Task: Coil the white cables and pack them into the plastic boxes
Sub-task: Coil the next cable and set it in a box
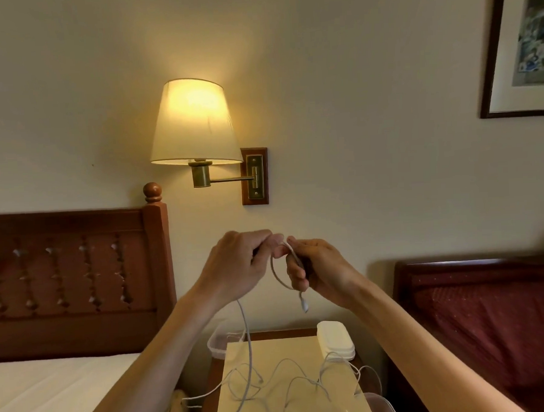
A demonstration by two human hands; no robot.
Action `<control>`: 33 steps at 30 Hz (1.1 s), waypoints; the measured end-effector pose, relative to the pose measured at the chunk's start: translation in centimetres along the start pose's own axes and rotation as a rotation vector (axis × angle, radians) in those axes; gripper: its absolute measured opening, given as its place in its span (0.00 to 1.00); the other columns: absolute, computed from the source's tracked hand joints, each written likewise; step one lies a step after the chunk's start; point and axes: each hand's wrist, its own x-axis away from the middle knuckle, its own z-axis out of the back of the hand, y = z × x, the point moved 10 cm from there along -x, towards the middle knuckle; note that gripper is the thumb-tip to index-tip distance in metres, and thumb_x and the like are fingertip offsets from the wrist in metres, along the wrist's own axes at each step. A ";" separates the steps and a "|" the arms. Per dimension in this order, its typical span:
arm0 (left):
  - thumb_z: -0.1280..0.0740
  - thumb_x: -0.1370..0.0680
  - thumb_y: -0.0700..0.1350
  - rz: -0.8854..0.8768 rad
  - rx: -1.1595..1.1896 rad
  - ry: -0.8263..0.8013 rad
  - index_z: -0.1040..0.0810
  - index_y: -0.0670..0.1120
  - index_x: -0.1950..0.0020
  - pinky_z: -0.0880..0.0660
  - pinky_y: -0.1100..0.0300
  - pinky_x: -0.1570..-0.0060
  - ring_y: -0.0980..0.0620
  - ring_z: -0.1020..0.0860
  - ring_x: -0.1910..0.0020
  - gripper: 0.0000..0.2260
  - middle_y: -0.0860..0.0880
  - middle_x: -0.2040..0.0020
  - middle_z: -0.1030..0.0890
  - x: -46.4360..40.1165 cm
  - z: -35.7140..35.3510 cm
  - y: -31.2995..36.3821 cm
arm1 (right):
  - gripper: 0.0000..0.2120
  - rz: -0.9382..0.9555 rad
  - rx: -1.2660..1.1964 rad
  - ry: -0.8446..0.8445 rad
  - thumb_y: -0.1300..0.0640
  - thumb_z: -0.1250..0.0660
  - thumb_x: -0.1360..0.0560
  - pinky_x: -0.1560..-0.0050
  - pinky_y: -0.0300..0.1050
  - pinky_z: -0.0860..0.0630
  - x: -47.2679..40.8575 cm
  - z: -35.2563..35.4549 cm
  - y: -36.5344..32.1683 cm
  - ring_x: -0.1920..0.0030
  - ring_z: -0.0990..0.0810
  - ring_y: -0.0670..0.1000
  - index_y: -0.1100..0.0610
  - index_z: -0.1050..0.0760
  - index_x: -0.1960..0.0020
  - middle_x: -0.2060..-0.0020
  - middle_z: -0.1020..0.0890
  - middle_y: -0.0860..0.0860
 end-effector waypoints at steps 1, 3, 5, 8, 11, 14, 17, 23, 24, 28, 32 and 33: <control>0.46 0.19 0.60 0.013 -0.012 0.048 0.26 0.51 0.62 0.31 0.58 0.69 0.53 0.26 0.72 0.19 0.54 0.73 0.27 -0.1 0.4 -0.7 | 0.20 -0.022 -0.082 -0.017 0.54 0.51 0.15 0.70 0.40 0.32 0.1 -0.6 0.3 0.74 0.33 0.49 0.62 0.25 0.52 0.75 0.31 0.52; 0.46 0.19 0.62 0.048 0.014 0.071 0.26 0.49 0.61 0.30 0.54 0.69 0.52 0.27 0.71 0.21 0.53 0.72 0.27 -0.1 0.5 -2.1 | 0.19 -0.051 -0.220 -0.063 0.54 0.52 0.15 0.73 0.38 0.37 0.1 -1.6 0.5 0.75 0.38 0.47 0.60 0.27 0.55 0.75 0.36 0.49; 0.45 0.18 0.60 0.069 0.120 0.051 0.24 0.46 0.59 0.29 0.51 0.66 0.50 0.27 0.70 0.22 0.50 0.70 0.26 0.2 0.0 -2.7 | 0.18 -0.067 -0.332 -0.088 0.54 0.51 0.16 0.73 0.38 0.41 0.1 -1.9 0.2 0.75 0.42 0.45 0.58 0.28 0.58 0.75 0.39 0.47; 0.43 0.18 0.53 0.122 0.262 0.014 0.25 0.43 0.60 0.33 0.60 0.66 0.53 0.30 0.70 0.18 0.54 0.70 0.28 0.9 -0.7 -3.4 | 0.17 -0.080 -0.539 -0.083 0.55 0.47 0.17 0.74 0.38 0.42 0.2 -1.3 -0.6 0.76 0.43 0.45 0.57 0.28 0.61 0.75 0.40 0.46; 0.44 0.16 0.49 0.216 0.346 -0.016 0.28 0.43 0.62 0.37 0.68 0.68 0.57 0.33 0.73 0.17 0.56 0.73 0.30 2.5 -1.6 -5.6 | 0.15 -0.040 -0.638 -0.080 0.56 0.46 0.18 0.73 0.38 0.38 0.2 -0.5 -1.6 0.76 0.39 0.45 0.58 0.28 0.61 0.76 0.37 0.47; 0.44 0.16 0.47 0.249 0.354 -0.032 0.27 0.43 0.60 0.37 0.66 0.68 0.58 0.33 0.71 0.16 0.54 0.71 0.30 4.5 -2.5 -8.2 | 0.15 -0.031 -0.676 -0.028 0.56 0.44 0.20 0.74 0.38 0.35 0.3 0.7 -2.0 0.77 0.36 0.45 0.58 0.28 0.63 0.78 0.34 0.47; 0.44 0.17 0.51 0.281 0.286 -0.005 0.26 0.47 0.60 0.34 0.63 0.65 0.56 0.30 0.68 0.16 0.55 0.68 0.28 6.2 -3.2 -10.6 | 0.16 -0.033 -0.722 -0.014 0.55 0.46 0.19 0.77 0.37 0.37 0.4 1.5 -2.4 0.80 0.38 0.44 0.57 0.29 0.63 0.80 0.36 0.46; 0.45 0.16 0.51 0.386 -0.148 -0.325 0.32 0.58 0.61 0.25 0.58 0.61 0.58 0.24 0.66 0.14 0.55 0.65 0.24 9.6 -8.5 -9.3 | 0.15 0.026 -0.401 0.098 0.56 0.50 0.16 0.69 0.39 0.34 -0.7 2.8 -2.6 0.74 0.37 0.46 0.58 0.29 0.55 0.73 0.35 0.48; 0.46 0.16 0.53 0.318 -0.204 -0.415 0.32 0.57 0.63 0.27 0.58 0.61 0.57 0.25 0.66 0.15 0.56 0.66 0.24 9.4 -9.5 -7.4 | 0.15 0.036 -0.248 0.118 0.56 0.50 0.15 0.67 0.39 0.31 -0.8 2.9 -2.3 0.72 0.33 0.47 0.59 0.28 0.54 0.72 0.31 0.49; 0.48 0.17 0.58 -0.019 -0.223 -0.276 0.29 0.51 0.62 0.30 0.59 0.69 0.53 0.28 0.73 0.19 0.55 0.72 0.28 5.9 -7.0 0.5 | 0.16 0.095 0.323 0.190 0.56 0.47 0.16 0.60 0.42 0.21 -0.3 2.7 -1.9 0.65 0.18 0.52 0.63 0.24 0.52 0.65 0.17 0.57; 0.44 0.17 0.53 -0.190 -0.236 0.013 0.25 0.50 0.55 0.35 0.67 0.75 0.58 0.32 0.75 0.13 0.59 0.70 0.28 3.4 -2.5 4.3 | 0.18 0.130 0.495 0.150 0.56 0.46 0.16 0.66 0.36 0.26 0.3 2.1 -2.3 0.71 0.20 0.48 0.61 0.23 0.57 0.71 0.18 0.52; 0.43 0.17 0.52 -0.201 -0.260 0.064 0.25 0.50 0.55 0.36 0.68 0.75 0.59 0.33 0.75 0.11 0.60 0.70 0.29 3.0 -1.8 4.3 | 0.18 0.148 0.522 0.118 0.56 0.46 0.16 0.68 0.35 0.28 0.5 1.7 -2.5 0.73 0.22 0.48 0.60 0.23 0.59 0.74 0.20 0.51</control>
